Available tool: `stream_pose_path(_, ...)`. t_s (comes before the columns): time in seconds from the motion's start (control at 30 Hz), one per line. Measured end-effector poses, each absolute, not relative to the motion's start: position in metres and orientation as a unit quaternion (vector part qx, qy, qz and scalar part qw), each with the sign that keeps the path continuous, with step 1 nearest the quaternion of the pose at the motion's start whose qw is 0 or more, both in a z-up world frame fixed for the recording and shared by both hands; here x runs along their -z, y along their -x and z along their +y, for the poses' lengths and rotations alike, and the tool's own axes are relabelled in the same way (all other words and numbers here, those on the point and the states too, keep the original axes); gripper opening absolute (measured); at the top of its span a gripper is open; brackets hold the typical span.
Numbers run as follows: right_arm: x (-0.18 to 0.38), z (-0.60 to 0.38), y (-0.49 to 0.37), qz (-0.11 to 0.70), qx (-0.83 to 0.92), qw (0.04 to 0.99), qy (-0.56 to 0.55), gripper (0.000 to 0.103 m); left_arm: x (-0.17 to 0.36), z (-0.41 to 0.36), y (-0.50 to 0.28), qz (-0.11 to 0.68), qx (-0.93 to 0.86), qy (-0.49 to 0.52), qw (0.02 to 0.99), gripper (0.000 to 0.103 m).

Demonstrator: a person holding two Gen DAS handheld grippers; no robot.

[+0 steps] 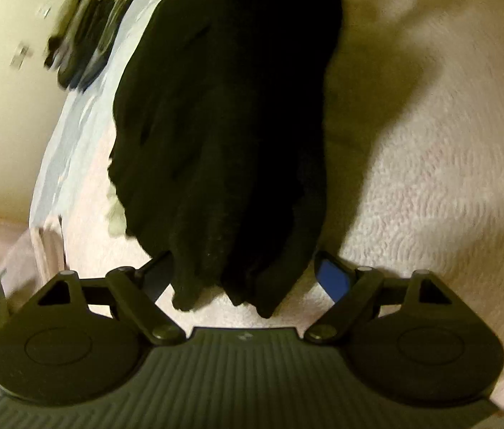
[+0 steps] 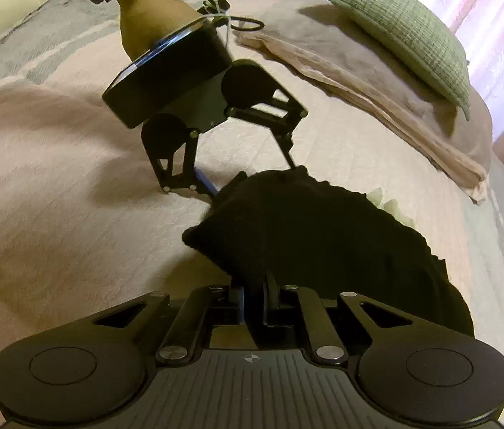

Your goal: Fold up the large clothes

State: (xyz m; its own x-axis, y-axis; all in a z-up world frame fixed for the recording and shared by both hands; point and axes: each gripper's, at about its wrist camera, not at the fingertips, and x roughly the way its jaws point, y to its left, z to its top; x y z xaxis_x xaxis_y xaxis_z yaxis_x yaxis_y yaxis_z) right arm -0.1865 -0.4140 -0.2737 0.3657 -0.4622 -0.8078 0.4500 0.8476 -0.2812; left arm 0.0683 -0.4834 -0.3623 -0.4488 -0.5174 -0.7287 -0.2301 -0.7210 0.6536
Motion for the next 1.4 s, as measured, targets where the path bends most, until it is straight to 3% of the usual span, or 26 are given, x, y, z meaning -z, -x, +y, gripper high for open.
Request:
stream_pose_path(0.1, 0.267, -0.412, 0.188, 0.489, 0.275, 0.828, 0.002, 0.005, 0.364, -0.486, -0.069, -0.376, 0.771, -0.505, 0.090, 0.078)
stream_pose_path(0.2, 0.269, -0.410, 0.187, 0.492, 0.269, 0.828, 0.006, 0.005, 0.364, -0.492, -0.064, -0.385, 0.770, -0.503, 0.077, 0.065)
stream_pose_path(0.27, 0.272, -0.409, 0.187, 0.496, 0.266, 0.827, 0.000, 0.005, 0.365, -0.495, -0.060, -0.388, 0.766, -0.508, 0.063, 0.035)
stream_pose_path(0.33, 0.271, -0.407, 0.190, 0.495, 0.268, 0.826, -0.004, 0.005, 0.364, -0.496, -0.058, -0.386, 0.760, -0.519, 0.057, 0.015)
stream_pose_path(0.37, 0.269, -0.407, 0.191, 0.495, 0.270, 0.826, -0.007, 0.005, 0.360, -0.498, -0.056, -0.378, 0.761, -0.523, 0.062, 0.013)
stream_pose_path(0.8, 0.220, -0.370, 0.192, 0.484, 0.243, 0.840, -0.030, 0.005, 0.265, -0.453, -0.072, -0.330, 0.770, -0.541, 0.073, 0.009)
stream_pose_path(1.03, 0.190, -0.334, 0.196, 0.447, 0.208, 0.863, -0.107, 0.005, 0.226, -0.413, -0.081, -0.245, 0.768, -0.590, 0.036, 0.010)
stream_pose_path(1.4, 0.156, -0.425, 0.290, 0.323, 0.306, 0.855, -0.265, 0.005, 0.158, -0.540, 0.028, -0.143, 0.769, -0.622, 0.037, 0.010)
